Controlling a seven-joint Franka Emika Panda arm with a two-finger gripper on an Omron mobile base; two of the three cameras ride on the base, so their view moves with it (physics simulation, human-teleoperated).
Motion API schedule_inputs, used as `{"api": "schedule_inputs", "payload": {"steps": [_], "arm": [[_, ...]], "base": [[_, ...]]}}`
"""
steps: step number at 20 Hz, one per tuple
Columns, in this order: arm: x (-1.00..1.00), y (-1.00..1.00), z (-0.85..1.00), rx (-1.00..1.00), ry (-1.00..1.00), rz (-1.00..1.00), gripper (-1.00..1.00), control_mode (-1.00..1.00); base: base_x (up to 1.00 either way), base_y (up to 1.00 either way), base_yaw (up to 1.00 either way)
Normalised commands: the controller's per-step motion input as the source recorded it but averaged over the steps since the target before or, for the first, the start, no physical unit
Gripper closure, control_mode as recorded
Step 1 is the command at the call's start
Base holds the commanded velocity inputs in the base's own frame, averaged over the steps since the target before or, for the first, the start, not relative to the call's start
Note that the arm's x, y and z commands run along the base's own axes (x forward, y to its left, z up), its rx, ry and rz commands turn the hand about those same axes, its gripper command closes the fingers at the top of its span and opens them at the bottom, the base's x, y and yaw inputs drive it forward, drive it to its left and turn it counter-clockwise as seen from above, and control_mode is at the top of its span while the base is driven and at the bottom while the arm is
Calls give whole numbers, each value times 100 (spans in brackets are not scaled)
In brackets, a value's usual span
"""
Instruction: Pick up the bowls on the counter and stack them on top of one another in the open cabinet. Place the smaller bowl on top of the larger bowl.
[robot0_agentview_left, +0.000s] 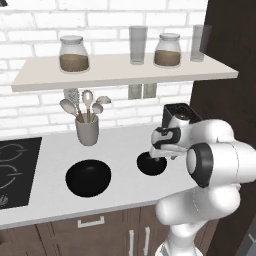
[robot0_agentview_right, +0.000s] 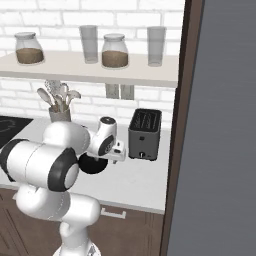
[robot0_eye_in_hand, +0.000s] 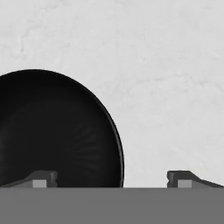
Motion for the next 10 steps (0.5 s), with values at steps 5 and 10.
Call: {"api": "schedule_inputs", "payload": {"steps": [5, 10], "arm": [[7, 0, -33, 0, 0, 0, -100, -100], [7, 0, -38, 0, 0, 0, -100, -100]], "base": [[0, 0, 0], [0, 0, 0]]}}
